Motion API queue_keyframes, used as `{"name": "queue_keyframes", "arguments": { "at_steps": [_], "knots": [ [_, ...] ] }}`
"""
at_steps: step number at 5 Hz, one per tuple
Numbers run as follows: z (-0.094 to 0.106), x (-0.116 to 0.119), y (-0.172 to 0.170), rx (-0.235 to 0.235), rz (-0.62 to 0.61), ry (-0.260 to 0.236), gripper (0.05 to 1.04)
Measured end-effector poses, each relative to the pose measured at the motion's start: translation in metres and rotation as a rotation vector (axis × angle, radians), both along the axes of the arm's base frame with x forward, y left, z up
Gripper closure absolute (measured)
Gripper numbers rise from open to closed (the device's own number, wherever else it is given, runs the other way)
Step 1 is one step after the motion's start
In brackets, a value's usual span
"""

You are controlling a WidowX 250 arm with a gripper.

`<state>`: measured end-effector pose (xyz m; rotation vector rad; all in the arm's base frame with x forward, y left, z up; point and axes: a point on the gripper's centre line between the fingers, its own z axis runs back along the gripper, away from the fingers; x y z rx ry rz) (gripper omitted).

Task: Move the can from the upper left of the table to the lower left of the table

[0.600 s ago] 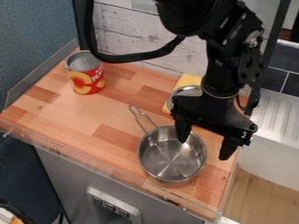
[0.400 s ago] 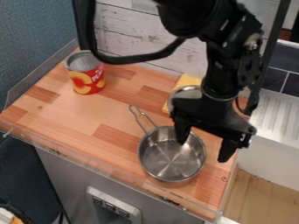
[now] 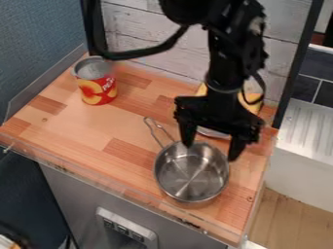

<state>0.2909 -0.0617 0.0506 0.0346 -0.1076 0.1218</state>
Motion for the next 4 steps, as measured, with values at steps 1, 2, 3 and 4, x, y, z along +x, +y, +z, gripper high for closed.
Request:
{"name": "queue_keyframes", "arguments": {
  "at_steps": [1,2,3,4],
  "knots": [
    [0.007,0.01,0.03,-0.019,0.07,-0.005,0.083],
    [0.021,0.026,0.078,-0.04,0.151,-0.041,0.083],
    [0.019,0.038,0.12,-0.031,0.165,-0.048,0.083],
    [0.024,0.047,0.149,0.005,0.128,-0.095,0.083]
  ]
}}
